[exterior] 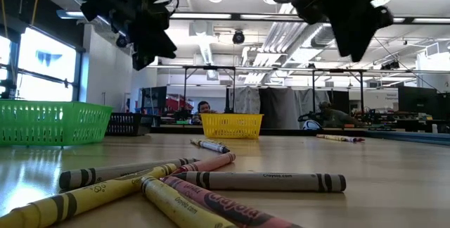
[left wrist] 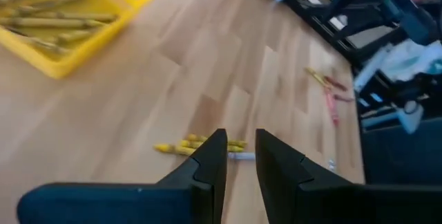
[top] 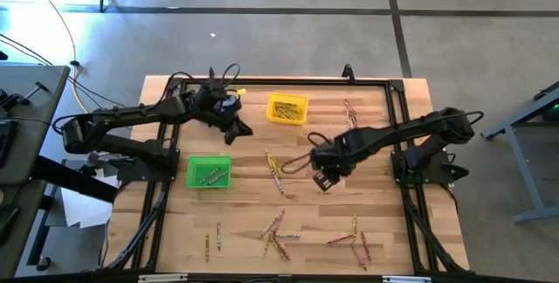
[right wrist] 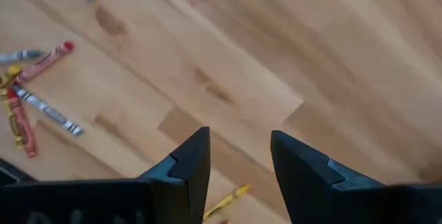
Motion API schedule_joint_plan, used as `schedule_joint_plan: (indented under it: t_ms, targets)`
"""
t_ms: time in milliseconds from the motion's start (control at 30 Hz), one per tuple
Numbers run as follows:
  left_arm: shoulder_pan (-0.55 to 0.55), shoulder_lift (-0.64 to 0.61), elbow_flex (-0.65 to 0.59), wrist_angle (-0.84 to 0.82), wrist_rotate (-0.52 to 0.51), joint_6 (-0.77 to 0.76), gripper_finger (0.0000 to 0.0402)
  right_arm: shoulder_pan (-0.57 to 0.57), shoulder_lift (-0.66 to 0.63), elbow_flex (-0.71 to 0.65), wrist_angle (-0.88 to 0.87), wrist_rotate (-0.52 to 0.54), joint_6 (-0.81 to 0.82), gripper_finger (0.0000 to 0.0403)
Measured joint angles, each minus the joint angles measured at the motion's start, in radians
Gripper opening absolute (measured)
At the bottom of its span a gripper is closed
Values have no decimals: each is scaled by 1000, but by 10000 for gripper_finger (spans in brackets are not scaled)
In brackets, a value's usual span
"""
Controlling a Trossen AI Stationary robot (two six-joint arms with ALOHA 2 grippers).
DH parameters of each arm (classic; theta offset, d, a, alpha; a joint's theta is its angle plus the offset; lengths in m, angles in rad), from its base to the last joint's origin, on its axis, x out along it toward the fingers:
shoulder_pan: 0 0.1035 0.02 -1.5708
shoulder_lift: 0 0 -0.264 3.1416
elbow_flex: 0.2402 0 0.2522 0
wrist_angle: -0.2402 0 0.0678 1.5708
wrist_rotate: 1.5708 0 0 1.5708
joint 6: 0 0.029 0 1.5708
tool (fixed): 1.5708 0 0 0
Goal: Sort crayons
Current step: Put the yellow crayon into the yellow bin
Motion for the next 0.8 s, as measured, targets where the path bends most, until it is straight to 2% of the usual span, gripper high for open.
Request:
schedule_joint_plan:
  t_ms: [200, 500, 700, 800]
  targets:
    - [-105, 0, 0, 1, 0, -5, 62, 140, 0, 0, 5, 64, 231, 139]
    - [-246, 0, 0, 2, -1, -11, 62, 409, 22, -1, 142, 143, 752, 139]
    - [-352, 0, 0, 2, -6, -25, 62, 525, 107, -1, 115, 120, 1018, 139]
    - [-404, 0, 0, 12, -51, -43, 62, 551, 148, -1, 115, 119, 1118, 139]
